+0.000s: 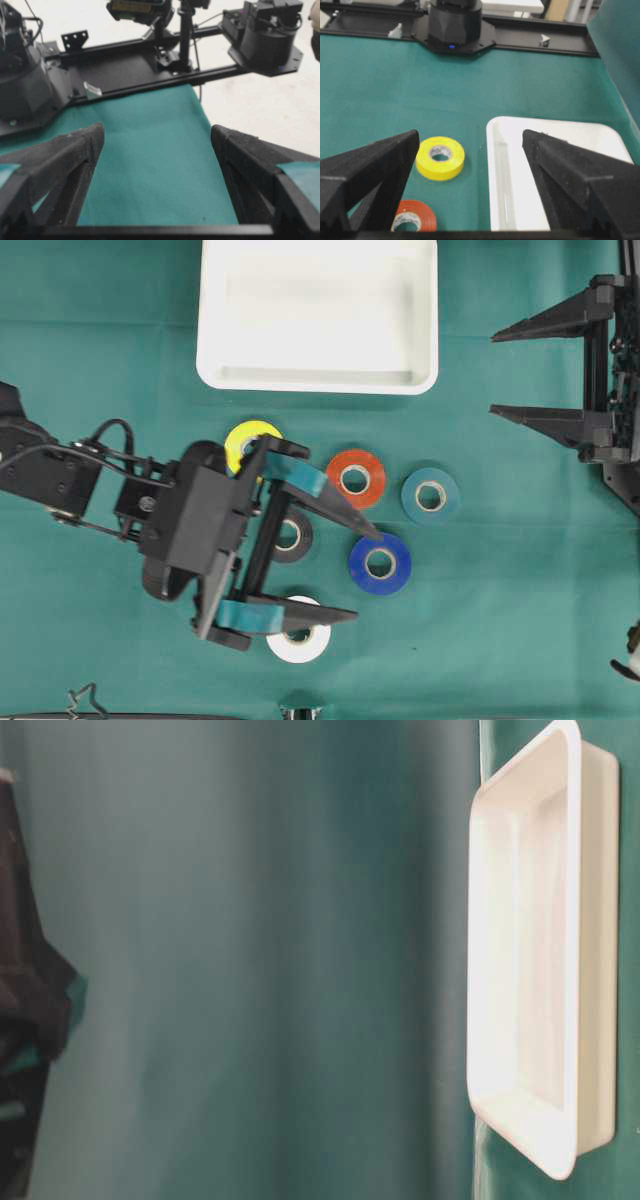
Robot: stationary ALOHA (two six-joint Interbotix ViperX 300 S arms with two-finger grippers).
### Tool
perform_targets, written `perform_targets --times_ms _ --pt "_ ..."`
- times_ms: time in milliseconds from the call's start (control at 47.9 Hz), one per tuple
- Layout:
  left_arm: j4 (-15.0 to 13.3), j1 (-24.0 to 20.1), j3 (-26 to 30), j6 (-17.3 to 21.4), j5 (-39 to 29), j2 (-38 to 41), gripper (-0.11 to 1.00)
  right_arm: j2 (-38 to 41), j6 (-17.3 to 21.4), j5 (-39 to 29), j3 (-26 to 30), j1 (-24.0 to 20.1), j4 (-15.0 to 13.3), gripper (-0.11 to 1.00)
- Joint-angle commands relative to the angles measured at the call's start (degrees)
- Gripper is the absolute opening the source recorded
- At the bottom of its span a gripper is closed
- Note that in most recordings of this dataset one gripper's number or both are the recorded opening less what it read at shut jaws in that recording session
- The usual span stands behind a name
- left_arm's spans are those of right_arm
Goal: Pick up the tape from a random location and place it into the white case.
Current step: 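Move the left gripper over the blue tape roll and lower it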
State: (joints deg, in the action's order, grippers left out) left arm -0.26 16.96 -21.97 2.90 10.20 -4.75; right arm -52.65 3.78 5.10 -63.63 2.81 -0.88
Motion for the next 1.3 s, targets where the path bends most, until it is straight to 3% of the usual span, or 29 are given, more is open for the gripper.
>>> perform_targets --times_ms 0,522,669,1066,1275 --pt "0.0 0.18 2.99 0.26 -0.44 0.09 0.99 0.35 -0.09 0.44 1.67 0.09 -0.09 0.92" --pt "-0.18 -0.26 5.54 -0.09 -4.75 1.67 0.99 0.44 -0.09 0.18 1.67 0.0 0.0 0.92" --pt "-0.26 -0.97 10.28 -0.09 -13.27 4.31 0.99 0.44 -0.09 0.18 1.67 0.09 -0.09 0.92" --pt "-0.18 -1.05 32.78 -0.09 -50.01 15.82 0.99 0.44 -0.09 -0.35 1.85 0.0 -0.09 0.92" --pt "0.0 -0.26 39.55 -0.09 -60.12 19.07 0.99 0.53 0.0 -0.53 1.85 0.0 -0.09 0.92"
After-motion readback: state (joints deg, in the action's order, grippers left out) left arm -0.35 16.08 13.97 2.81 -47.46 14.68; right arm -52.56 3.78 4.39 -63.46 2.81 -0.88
